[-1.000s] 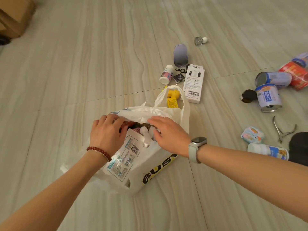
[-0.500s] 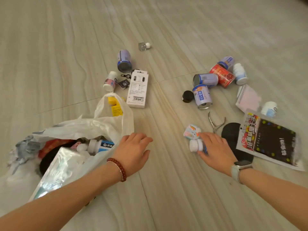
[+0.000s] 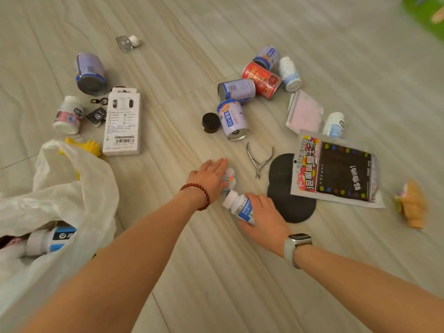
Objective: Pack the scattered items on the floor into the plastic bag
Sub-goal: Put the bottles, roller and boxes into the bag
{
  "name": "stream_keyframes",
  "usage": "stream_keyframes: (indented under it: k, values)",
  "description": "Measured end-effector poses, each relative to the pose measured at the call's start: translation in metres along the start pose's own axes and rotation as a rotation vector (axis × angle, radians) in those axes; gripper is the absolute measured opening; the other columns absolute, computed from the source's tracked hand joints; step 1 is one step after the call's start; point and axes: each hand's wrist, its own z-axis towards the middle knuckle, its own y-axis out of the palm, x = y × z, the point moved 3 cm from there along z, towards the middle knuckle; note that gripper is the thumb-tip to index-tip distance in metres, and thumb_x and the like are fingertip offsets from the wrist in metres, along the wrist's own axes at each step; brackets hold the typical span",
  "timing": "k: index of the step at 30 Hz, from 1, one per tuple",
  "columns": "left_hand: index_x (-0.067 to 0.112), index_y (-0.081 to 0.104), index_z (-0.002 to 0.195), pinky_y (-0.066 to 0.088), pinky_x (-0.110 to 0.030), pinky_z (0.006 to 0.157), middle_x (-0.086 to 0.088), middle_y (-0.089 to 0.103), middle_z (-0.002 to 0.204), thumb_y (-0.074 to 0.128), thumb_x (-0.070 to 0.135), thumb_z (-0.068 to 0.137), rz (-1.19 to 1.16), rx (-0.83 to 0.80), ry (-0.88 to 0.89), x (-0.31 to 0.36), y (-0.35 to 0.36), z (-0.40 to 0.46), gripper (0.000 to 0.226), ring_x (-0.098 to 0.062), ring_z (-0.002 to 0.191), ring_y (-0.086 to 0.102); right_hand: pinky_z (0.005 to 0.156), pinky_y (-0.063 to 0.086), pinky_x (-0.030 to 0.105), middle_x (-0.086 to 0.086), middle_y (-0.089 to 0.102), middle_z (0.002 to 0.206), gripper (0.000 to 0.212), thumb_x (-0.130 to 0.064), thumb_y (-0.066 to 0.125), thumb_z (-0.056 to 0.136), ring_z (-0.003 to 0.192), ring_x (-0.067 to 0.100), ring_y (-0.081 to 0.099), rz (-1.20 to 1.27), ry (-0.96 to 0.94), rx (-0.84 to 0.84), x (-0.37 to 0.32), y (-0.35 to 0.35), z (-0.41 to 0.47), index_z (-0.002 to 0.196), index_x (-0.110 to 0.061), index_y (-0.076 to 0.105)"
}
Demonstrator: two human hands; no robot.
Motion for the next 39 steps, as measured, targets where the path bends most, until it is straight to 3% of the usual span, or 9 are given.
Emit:
stream_keyframes:
  k: [4,8,13,16,20,24,28,33,39]
  values:
    - [0.019,0.028,0.138,0.03,-0.042,0.103,-0.006,0.035,0.141,0.051,0.029,0.088,-0.029,0.102,-0.005,0.001,0.004,-0.003,0.056,-0.026,0.131,0.029,0.088,0.039,0.024,0.004,0.045,0.12,0.058,-0.032,0.057,0.083,0.104,0.015,0.043,0.024,-0.042,-0.002,0.009,0.0,-0.003,0.133,-0.015,0.034]
    - [0.007,0.039,0.128,0.043,-0.035,0.092,-0.015,0.038,0.123,0.059,0.015,0.084,-0.195,0.123,-0.002,-0.01,0.0,-0.034,0.049,-0.033,0.106,0.051,0.083,0.043,0.025,0.003,0.045,0.115,0.056,-0.024,0.062,0.081,0.099,0.015,0.047,0.141,-0.019,0.05,0.014,-0.01,-0.007,0.13,-0.015,0.038]
    - [0.01,0.049,0.117,0.043,-0.03,0.087,-0.01,0.048,0.116,0.061,0.013,0.082,-0.271,0.169,-0.022,-0.04,-0.041,-0.092,0.037,-0.029,0.101,0.054,0.081,0.049,0.034,0.001,0.046,0.11,0.049,-0.026,0.063,0.081,0.091,0.017,0.054,0.304,-0.026,0.07,-0.024,-0.019,0.002,0.124,-0.02,0.041]
    - [0.012,0.046,0.122,0.039,-0.016,0.083,-0.007,0.053,0.116,0.064,0.016,0.081,-0.309,0.308,-0.048,-0.055,-0.077,-0.145,0.045,-0.021,0.104,0.055,0.081,0.047,0.032,-0.001,0.053,0.109,0.046,-0.028,0.063,0.08,0.09,0.016,0.055,0.391,-0.12,0.064,-0.072,-0.016,0.006,0.121,-0.022,0.043]
    - [0.014,0.05,0.119,0.038,0.002,0.072,0.003,0.054,0.104,0.069,0.017,0.078,-0.317,0.482,-0.142,-0.093,-0.11,-0.227,0.045,-0.009,0.092,0.053,0.081,0.045,0.027,-0.001,0.057,0.111,0.048,-0.025,0.062,0.081,0.091,0.016,0.057,0.533,-0.274,-0.018,-0.157,-0.006,0.004,0.125,-0.021,0.042]
    - [0.014,0.058,0.117,0.037,-0.012,0.072,0.002,0.052,0.099,0.065,0.029,0.074,-0.304,0.626,-0.37,-0.155,-0.123,-0.291,0.046,-0.012,0.085,0.051,0.089,0.044,0.029,0.002,0.05,0.121,0.059,-0.021,0.06,0.082,0.102,0.017,0.054,0.518,-0.454,-0.134,-0.24,0.006,-0.001,0.135,-0.019,0.035]
    - [0.012,0.06,0.115,0.034,-0.021,0.076,-0.002,0.052,0.097,0.052,0.034,0.067,-0.286,0.62,-0.555,-0.205,-0.109,-0.338,0.054,-0.014,0.085,0.049,0.095,0.045,0.035,0.006,0.045,0.129,0.063,-0.022,0.059,0.082,0.11,0.02,0.051,0.335,-0.564,-0.251,-0.304,0.028,-0.005,0.138,-0.019,0.03]
    - [0.012,0.06,0.111,0.04,-0.025,0.073,-0.012,0.067,0.103,0.063,0.016,0.08,-0.254,0.615,-0.663,-0.243,-0.081,-0.361,0.031,-0.025,0.088,0.059,0.087,0.047,0.034,0.007,0.046,0.124,0.054,-0.028,0.058,0.082,0.104,0.022,0.052,0.078,-0.643,-0.318,-0.34,0.056,-0.011,0.13,-0.017,0.036]
    - [0.011,0.061,0.107,0.044,-0.027,0.072,-0.009,0.067,0.1,0.063,0.02,0.082,-0.292,0.687,-0.667,-0.261,-0.07,-0.359,0.027,-0.021,0.084,0.057,0.092,0.045,0.033,0.006,0.037,0.123,0.052,-0.03,0.056,0.085,0.109,0.021,0.045,-0.063,-0.754,-0.305,-0.372,0.069,-0.018,0.132,-0.017,0.04]
